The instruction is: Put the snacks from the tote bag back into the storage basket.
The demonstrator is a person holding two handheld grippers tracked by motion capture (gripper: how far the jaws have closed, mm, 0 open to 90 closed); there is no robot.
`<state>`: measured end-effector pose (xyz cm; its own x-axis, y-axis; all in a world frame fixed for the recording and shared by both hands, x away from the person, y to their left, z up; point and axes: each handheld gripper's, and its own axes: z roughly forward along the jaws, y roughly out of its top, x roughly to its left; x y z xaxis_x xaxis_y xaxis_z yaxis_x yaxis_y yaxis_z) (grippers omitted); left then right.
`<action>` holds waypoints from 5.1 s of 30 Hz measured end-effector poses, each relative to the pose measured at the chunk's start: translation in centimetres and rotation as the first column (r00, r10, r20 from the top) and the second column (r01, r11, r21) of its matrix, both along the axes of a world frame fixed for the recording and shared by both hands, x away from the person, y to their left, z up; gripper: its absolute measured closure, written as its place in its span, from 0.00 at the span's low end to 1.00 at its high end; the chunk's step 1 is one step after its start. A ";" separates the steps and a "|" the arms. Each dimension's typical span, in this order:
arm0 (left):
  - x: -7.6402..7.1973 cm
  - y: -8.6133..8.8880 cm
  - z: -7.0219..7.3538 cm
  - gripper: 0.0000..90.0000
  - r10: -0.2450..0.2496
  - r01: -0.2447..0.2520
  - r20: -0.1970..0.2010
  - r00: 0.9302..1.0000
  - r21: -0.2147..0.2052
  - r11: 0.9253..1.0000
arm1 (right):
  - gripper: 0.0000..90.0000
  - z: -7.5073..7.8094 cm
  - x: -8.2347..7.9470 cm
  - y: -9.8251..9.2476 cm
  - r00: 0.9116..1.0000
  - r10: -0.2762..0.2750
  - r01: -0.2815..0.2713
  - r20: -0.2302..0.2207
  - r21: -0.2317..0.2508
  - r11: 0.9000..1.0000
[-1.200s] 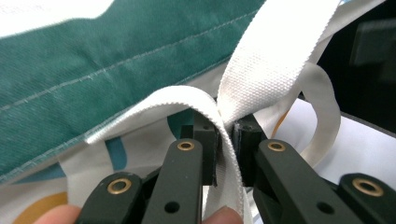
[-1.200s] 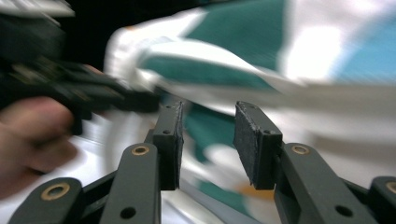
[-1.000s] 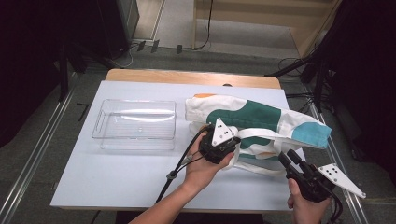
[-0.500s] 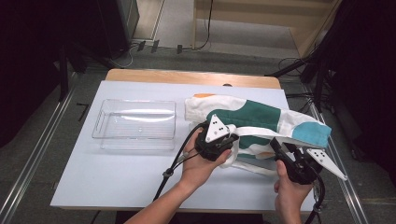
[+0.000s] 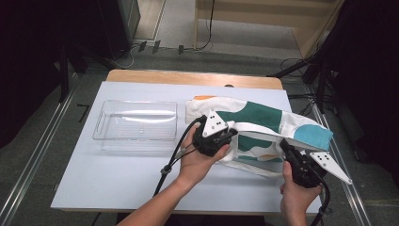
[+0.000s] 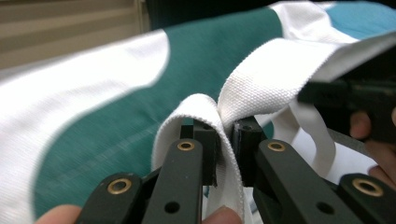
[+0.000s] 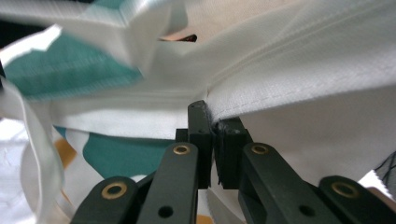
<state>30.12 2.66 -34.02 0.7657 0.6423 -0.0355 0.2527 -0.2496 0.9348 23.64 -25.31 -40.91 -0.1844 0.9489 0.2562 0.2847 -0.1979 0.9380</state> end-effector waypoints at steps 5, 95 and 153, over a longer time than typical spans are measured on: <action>0.8 0.6 1.6 0.94 0.021 -0.022 0.027 0.999 0.012 1.000 | 0.99 -0.4 -0.4 -0.4 1.000 0.017 -0.018 -0.021 -0.051 0.999; 5.0 3.0 5.5 0.93 0.030 -0.030 0.006 1.000 -0.034 0.999 | 0.94 0.2 7.7 10.2 0.963 0.250 -0.270 -0.104 -0.318 0.909; 10.7 4.1 2.4 0.33 0.143 -0.147 -0.185 0.972 -0.008 0.989 | 0.99 -3.5 -2.5 5.3 0.921 0.377 -0.390 -0.097 -0.237 0.890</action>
